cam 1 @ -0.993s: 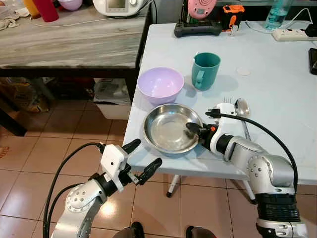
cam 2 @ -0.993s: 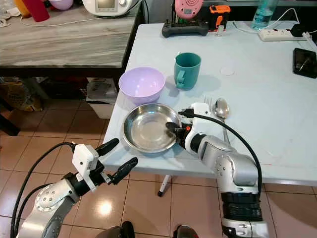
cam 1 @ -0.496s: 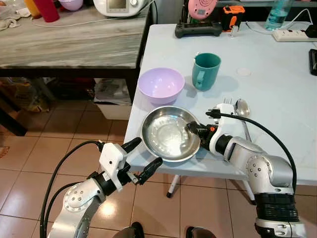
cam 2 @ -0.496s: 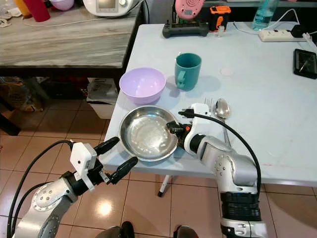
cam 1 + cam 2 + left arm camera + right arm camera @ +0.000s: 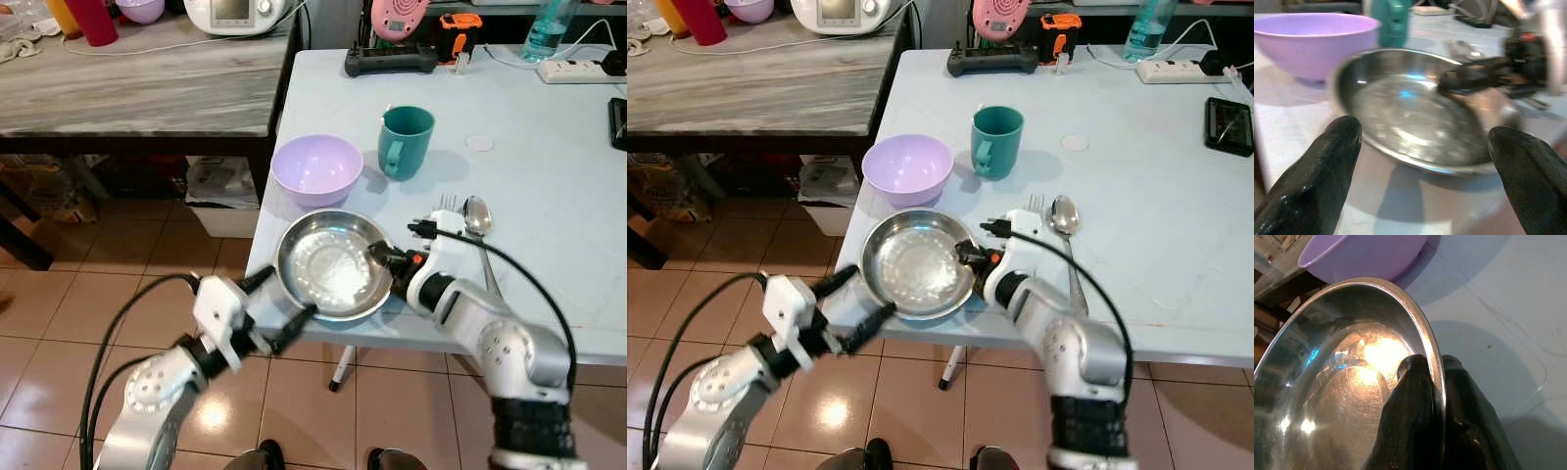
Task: Setting the table
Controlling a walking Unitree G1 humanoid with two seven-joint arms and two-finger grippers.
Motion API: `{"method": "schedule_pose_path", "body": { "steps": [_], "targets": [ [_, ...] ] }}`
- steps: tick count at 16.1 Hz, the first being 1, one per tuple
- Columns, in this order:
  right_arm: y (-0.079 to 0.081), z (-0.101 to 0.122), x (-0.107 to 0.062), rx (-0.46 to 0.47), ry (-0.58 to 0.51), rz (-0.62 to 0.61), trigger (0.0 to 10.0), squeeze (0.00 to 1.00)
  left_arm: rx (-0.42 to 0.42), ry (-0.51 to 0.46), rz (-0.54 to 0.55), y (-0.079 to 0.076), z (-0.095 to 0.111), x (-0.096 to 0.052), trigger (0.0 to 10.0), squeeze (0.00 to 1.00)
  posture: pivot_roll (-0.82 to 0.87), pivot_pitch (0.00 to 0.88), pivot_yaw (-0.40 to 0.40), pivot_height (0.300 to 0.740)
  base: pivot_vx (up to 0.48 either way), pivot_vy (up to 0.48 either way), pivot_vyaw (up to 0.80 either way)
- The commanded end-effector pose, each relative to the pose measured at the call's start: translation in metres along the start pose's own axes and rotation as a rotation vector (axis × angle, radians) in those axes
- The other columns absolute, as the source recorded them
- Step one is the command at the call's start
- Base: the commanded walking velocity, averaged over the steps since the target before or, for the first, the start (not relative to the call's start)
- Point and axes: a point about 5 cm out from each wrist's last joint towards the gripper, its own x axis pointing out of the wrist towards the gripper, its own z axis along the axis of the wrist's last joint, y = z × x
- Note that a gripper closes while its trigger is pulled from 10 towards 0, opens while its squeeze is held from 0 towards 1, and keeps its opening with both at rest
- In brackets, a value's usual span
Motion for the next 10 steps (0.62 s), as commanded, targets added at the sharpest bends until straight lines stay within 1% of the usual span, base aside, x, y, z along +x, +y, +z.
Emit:
{"method": "schedule_pose_path", "body": {
  "steps": [1, 3, 5, 6, 7, 8, 9, 10],
  "targets": [
    [-0.010, -0.021, -0.002, -0.014, 0.073, -0.092, 0.0, 0.00, 0.027, 0.023, 0.083, 0.012, -0.004, -0.003, 10.0, 0.00, -0.17, 0.162, 0.066, 0.740, 0.000, 0.000, 0.00],
    [-0.010, -0.021, -0.004, -0.031, 0.048, -0.114, 0.0, 0.00, 0.037, 0.017, 0.152, 0.021, -0.004, 0.002, 10.0, 0.00, -0.18, 0.150, 0.068, 0.740, 0.000, 0.000, 0.00],
    [-0.014, -0.022, -0.006, -0.024, 0.018, -0.163, 0.0, 0.00, 0.038, 0.031, 0.261, 0.031, -0.006, 0.007, 10.0, 0.00, -0.18, 0.138, 0.071, 0.740, 0.000, 0.000, 0.00],
    [-0.016, -0.021, -0.007, -0.033, -0.007, -0.193, 2.8, 0.00, 0.046, 0.041, 0.313, 0.035, -0.007, 0.009, 10.0, 0.00, -0.18, 0.125, 0.074, 0.740, 0.000, 0.000, 0.00],
    [-0.018, -0.020, -0.008, -0.038, -0.023, -0.221, 10.0, 0.00, 0.040, 0.044, 0.336, 0.038, -0.008, 0.011, 10.0, 0.00, -0.18, 0.120, 0.074, 0.740, 0.000, 0.000, 0.00],
    [-0.019, -0.021, -0.008, -0.040, -0.029, -0.240, 10.0, 0.00, 0.036, 0.043, 0.351, 0.040, -0.008, 0.011, 10.0, 0.00, -0.18, 0.120, 0.074, 0.740, 0.000, 0.000, 0.00],
    [-0.020, -0.020, -0.009, -0.039, -0.066, -0.256, 10.0, 0.00, 0.027, 0.038, 0.354, 0.041, -0.008, 0.013, 10.0, 0.00, -0.18, 0.111, 0.078, 0.740, 0.000, 0.000, 0.00],
    [-0.020, -0.019, -0.010, -0.038, -0.101, -0.278, 10.0, 0.00, -0.002, 0.030, 0.380, 0.043, -0.008, 0.015, 10.0, 0.00, -0.18, 0.107, 0.078, 0.740, 0.000, 0.000, 0.00]
  ]
}}
